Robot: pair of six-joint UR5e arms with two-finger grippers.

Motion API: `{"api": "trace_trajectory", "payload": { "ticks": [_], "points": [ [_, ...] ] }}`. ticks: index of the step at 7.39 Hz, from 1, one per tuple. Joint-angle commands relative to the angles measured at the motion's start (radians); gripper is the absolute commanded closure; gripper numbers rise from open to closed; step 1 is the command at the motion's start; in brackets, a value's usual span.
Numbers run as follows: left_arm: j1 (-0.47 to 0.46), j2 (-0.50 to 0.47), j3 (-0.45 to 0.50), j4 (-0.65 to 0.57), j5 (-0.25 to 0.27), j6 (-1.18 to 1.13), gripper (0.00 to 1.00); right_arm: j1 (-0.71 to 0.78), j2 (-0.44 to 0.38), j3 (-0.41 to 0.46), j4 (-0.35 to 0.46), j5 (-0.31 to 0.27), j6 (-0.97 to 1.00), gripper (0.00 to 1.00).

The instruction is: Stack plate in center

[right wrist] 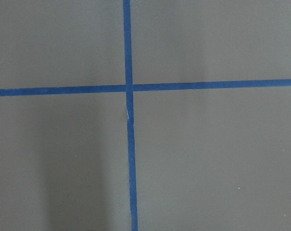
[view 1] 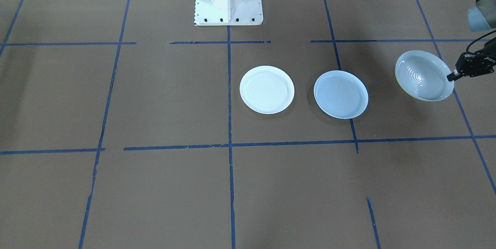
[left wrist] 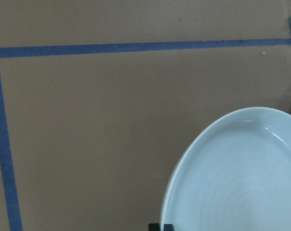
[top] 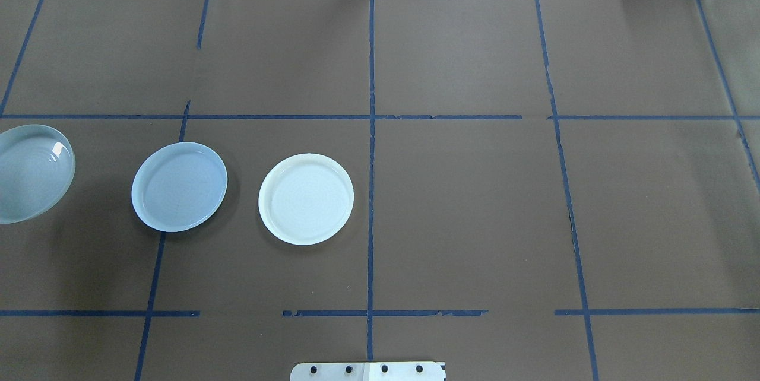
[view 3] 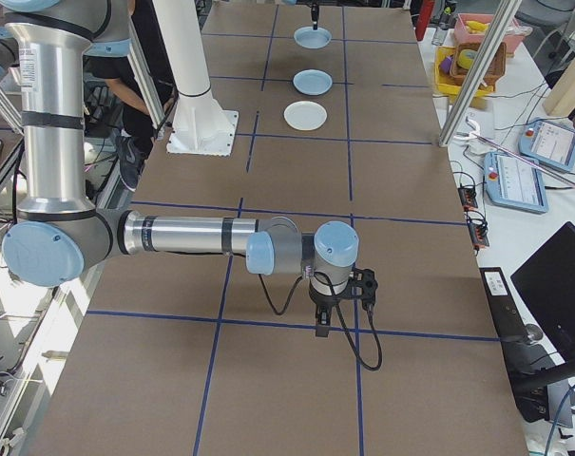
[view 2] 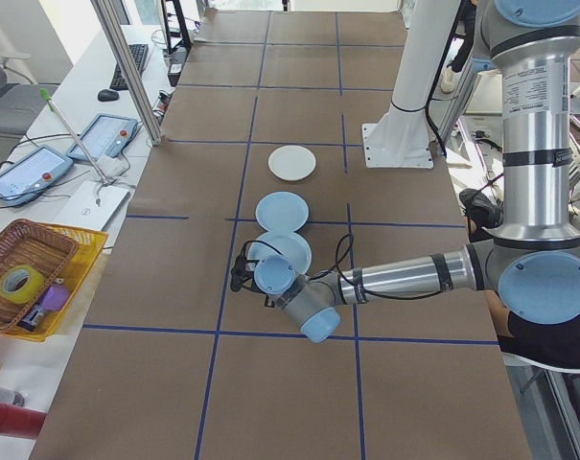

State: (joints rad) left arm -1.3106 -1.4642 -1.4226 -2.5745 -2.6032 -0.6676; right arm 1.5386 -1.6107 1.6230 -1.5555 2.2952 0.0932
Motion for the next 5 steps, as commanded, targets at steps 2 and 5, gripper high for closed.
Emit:
{"api": "trace_trajectory", "payload": {
  "ticks": [2,5],
  "points": [
    [0.17,-0.031,-0.151,-0.003,0.11,-0.356,1.0,0.0,0.0,0.0,0.0,0.0,0.0,0.0],
    [0.379,-0.102,-0.17,-0.024,0.251,-0.622,1.0,0.0,0.0,0.0,0.0,0.0,0.0,0.0]
  ]
}}
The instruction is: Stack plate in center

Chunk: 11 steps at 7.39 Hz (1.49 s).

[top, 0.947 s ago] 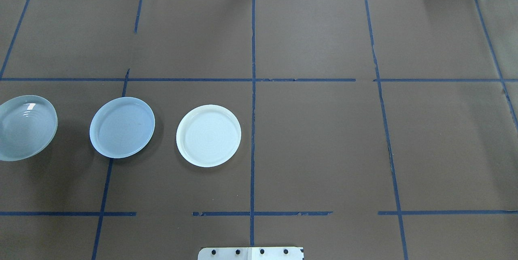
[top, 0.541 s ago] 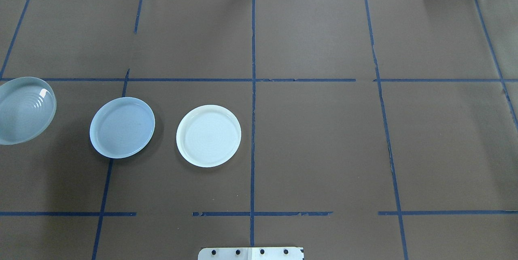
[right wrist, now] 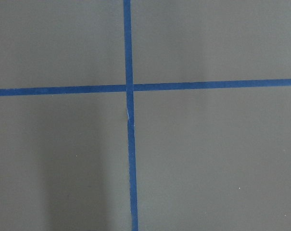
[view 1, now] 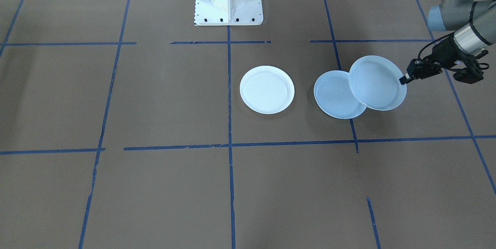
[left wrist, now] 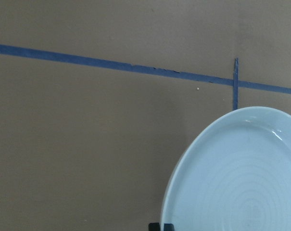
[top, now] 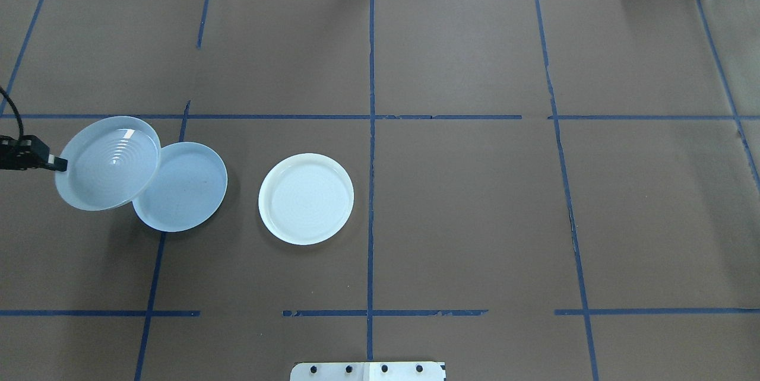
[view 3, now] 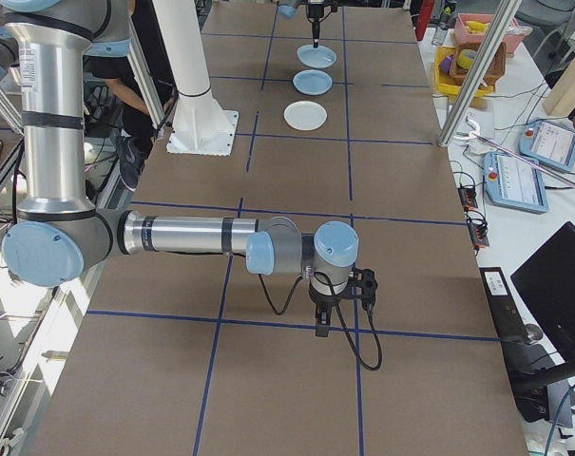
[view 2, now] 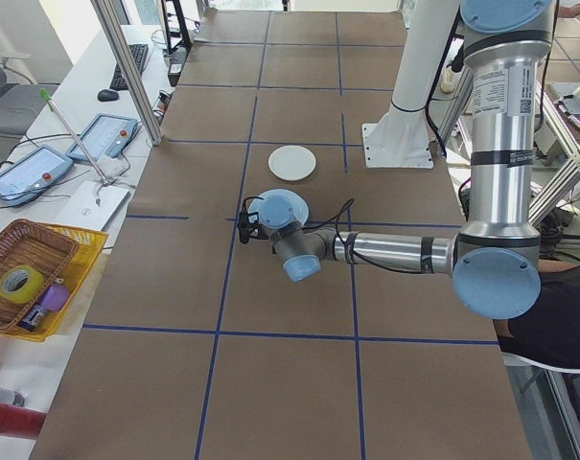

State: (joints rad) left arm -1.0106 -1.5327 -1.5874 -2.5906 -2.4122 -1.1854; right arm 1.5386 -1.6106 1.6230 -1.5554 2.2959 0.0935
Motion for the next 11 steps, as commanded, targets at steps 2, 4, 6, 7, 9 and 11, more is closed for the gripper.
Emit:
{"api": "trace_trajectory", "payload": {
  "ticks": [2,4,6,7,9,11],
  "points": [
    [0.148,-0.075,0.01,-0.006,0.132,-0.157,1.0,0.0,0.0,0.0,0.0,0.0,-0.001,0.0],
    [0.152,-0.066,0.012,-0.009,0.137,-0.145,1.0,0.0,0.0,0.0,0.0,-0.001,0.0,0.0],
    [0.144,-0.052,0.009,-0.011,0.127,-0.101,1.0,0.002,0.0,0.0,0.0,-0.001,0.0,0.0],
    [0.144,-0.031,0.0,-0.011,0.127,-0.088,1.0,0.0,0.0,0.0,0.0,0.0,0.0,0.0],
    [0.144,-0.021,-0.002,-0.013,0.125,-0.079,0.52,0.0,0.0,0.0,0.0,-0.001,0.0,0.0],
    [0.142,-0.017,-0.031,-0.005,0.093,-0.071,0.0,0.0,0.0,0.0,0.0,0.0,-0.001,0.0]
  ]
}}
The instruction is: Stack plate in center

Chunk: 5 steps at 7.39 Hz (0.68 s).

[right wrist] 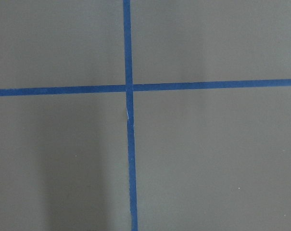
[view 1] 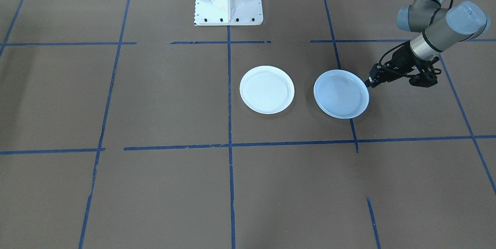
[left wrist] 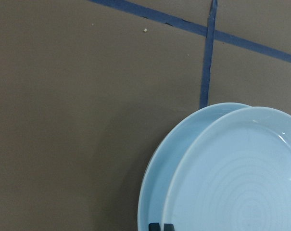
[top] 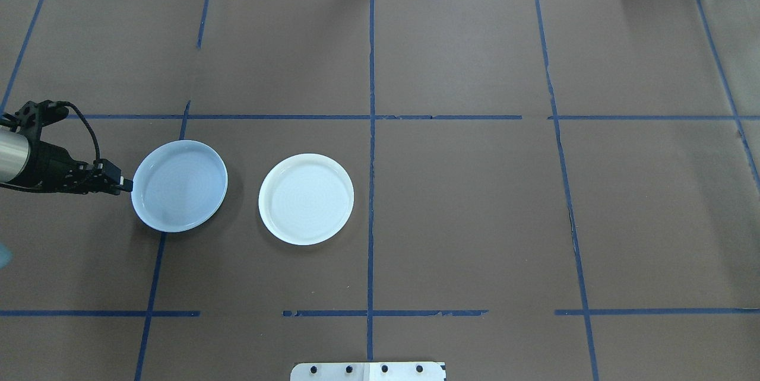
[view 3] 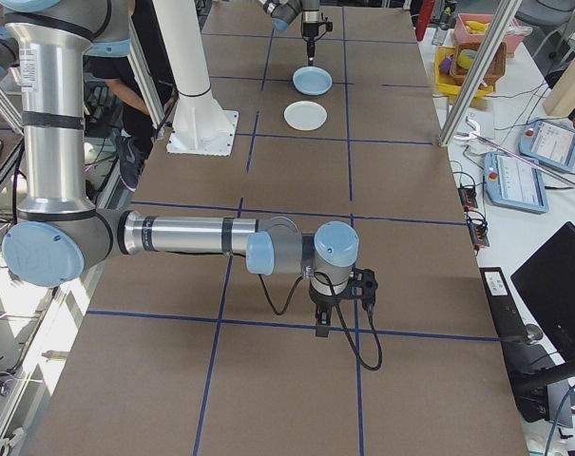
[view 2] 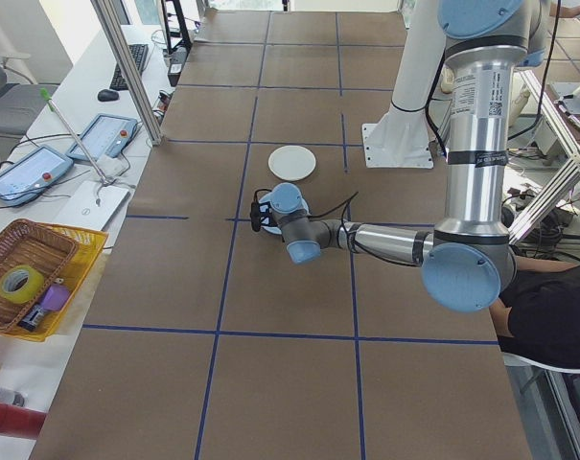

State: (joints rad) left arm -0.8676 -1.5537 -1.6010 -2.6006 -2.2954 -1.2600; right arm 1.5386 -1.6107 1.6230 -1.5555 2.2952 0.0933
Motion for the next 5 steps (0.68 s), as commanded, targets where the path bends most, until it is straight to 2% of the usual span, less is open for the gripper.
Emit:
{"api": "trace_trajectory", "payload": {
  "ticks": [1,2,3,4,5],
  "points": [
    [-0.023,-0.002,-0.039,0.014,-0.092,0.002,0.0,0.0,0.0,0.0,0.0,0.0,0.0,0.0],
    [-0.059,-0.003,-0.066,0.04,-0.116,0.002,0.0,0.001,0.0,0.0,0.0,0.001,0.0,0.0],
    [-0.053,-0.011,-0.129,0.13,-0.115,-0.004,0.0,0.0,0.0,0.0,0.0,0.0,-0.001,0.0],
    [-0.039,-0.04,-0.207,0.263,-0.096,-0.007,0.0,0.0,0.0,0.0,0.0,0.001,-0.001,0.0],
    [-0.004,-0.108,-0.271,0.419,-0.026,-0.007,0.0,0.0,0.0,0.0,0.0,0.001,0.0,0.0]
  ]
}}
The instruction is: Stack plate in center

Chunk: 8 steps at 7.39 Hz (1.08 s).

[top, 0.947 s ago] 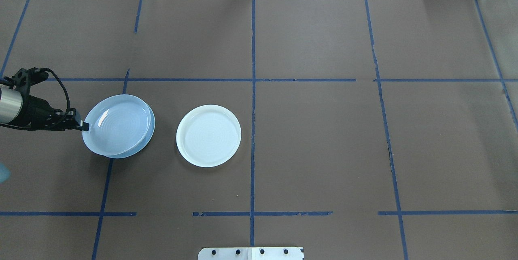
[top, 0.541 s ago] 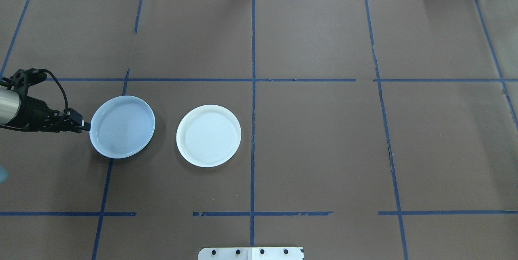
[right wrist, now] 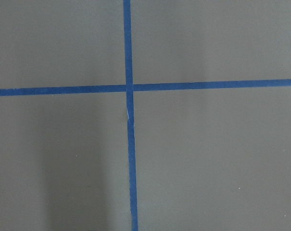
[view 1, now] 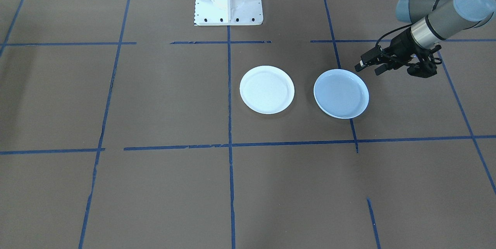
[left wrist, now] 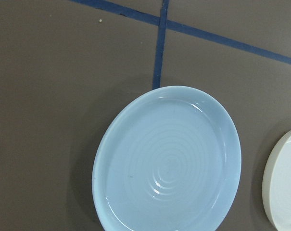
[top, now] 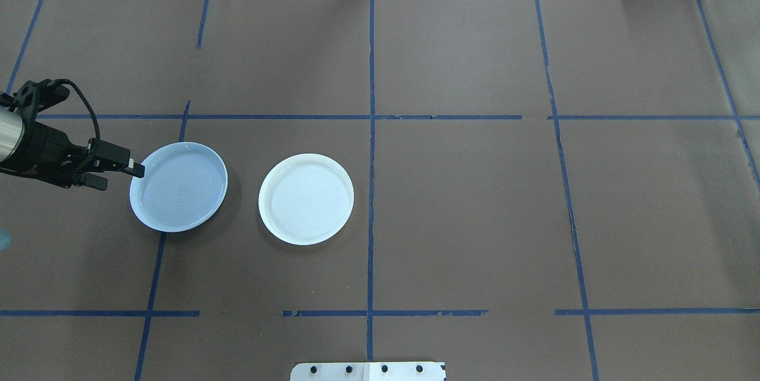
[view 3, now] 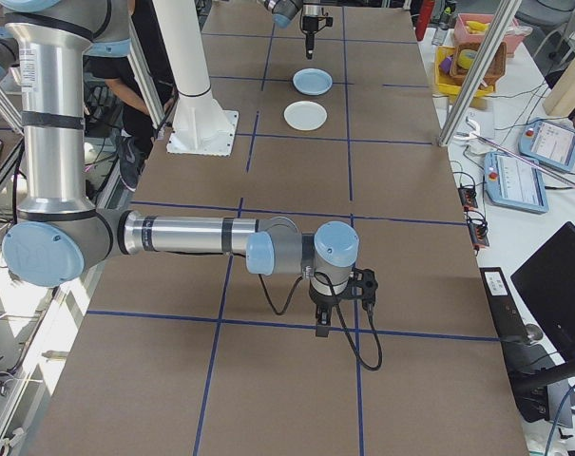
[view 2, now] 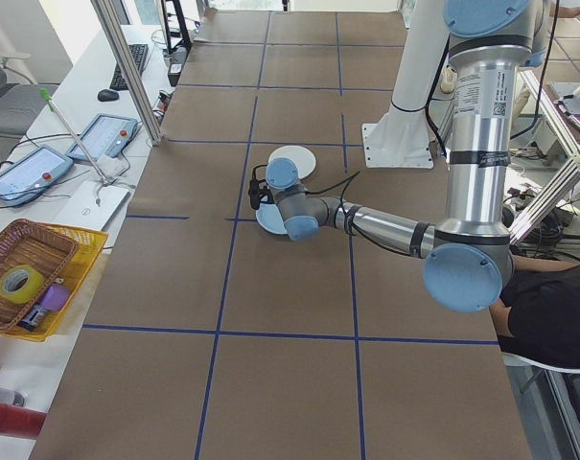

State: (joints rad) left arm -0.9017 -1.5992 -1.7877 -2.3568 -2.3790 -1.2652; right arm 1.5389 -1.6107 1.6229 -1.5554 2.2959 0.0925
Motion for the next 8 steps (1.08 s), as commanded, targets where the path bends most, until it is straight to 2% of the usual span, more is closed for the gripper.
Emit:
{"api": "trace_trajectory", "payload": {
  "ticks": [1,2,4,5,7,8],
  "points": [
    [0.056,-0.147,-0.096,0.289,0.134,-0.003,0.0,0.0,0.0,0.0,0.0,0.0,0.001,0.0],
    [0.135,-0.227,-0.093,0.386,0.211,-0.046,0.0,0.0,0.0,0.0,0.0,0.0,0.001,0.0],
    [0.239,-0.29,-0.064,0.415,0.279,-0.146,0.0,0.0,0.0,0.0,0.0,0.0,0.001,0.0],
    [0.288,-0.323,-0.02,0.407,0.321,-0.186,0.0,0.0,0.0,0.0,0.0,-0.001,0.001,0.0],
    [0.311,-0.353,0.081,0.346,0.348,-0.195,0.03,0.0,0.0,0.0,0.0,0.0,0.001,0.0],
    [0.319,-0.355,0.117,0.303,0.348,-0.213,0.1,0.0,0.0,0.0,0.0,-0.001,0.001,0.0]
  ]
}}
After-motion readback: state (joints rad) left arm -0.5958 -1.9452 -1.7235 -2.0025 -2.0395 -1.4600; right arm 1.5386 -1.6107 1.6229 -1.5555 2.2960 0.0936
